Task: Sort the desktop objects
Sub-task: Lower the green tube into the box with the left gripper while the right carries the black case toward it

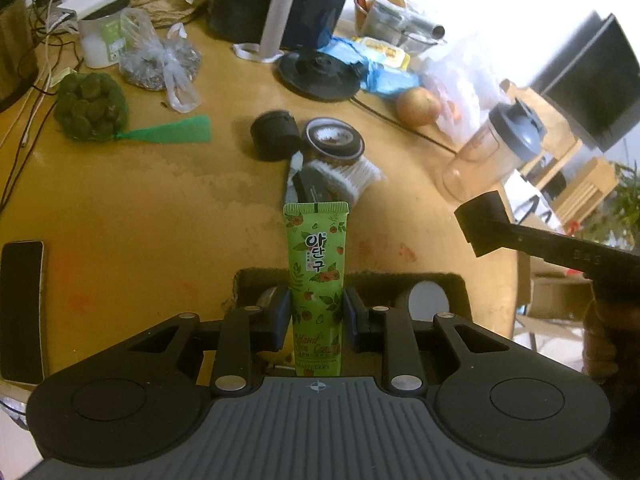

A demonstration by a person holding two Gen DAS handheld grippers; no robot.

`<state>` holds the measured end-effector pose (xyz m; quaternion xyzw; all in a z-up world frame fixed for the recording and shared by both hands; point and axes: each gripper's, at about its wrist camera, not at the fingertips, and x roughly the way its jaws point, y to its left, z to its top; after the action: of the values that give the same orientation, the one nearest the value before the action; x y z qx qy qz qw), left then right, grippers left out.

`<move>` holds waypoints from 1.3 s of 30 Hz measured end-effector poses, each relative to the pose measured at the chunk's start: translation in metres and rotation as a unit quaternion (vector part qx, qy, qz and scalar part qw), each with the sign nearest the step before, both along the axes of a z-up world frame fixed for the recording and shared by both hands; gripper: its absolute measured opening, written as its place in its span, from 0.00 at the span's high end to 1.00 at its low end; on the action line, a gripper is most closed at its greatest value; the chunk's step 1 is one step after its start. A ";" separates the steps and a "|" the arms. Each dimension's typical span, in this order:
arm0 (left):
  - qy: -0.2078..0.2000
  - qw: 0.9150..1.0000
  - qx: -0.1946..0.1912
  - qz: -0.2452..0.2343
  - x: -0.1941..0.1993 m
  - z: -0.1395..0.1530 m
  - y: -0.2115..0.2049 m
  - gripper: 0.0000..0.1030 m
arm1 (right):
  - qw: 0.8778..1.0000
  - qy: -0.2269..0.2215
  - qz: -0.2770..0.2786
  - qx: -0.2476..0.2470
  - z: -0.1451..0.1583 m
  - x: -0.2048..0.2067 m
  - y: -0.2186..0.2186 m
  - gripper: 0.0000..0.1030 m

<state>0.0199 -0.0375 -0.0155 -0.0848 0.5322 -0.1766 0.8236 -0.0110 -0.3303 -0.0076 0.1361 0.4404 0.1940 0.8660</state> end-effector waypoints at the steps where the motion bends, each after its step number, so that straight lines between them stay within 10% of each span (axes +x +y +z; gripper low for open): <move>1: 0.003 1.000 0.001 -0.003 0.000 -0.002 0.000 0.73 | 1.000 0.002 0.001 0.001 0.000 -0.002 0.000 0.60; 35: 0.077 0.993 0.035 -0.076 -0.016 -0.043 -0.032 0.73 | 0.992 0.083 0.093 0.011 -0.032 -0.056 0.020 0.60; 39: 0.059 0.995 0.031 -0.076 -0.019 -0.037 -0.032 0.62 | 0.992 0.079 0.101 -0.017 -0.032 -0.059 0.025 0.34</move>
<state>0.0010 -0.0694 -0.0525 -0.0286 0.5900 -0.2168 0.7773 -0.0695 -0.3049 -0.0398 0.0911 0.5221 0.2614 0.8067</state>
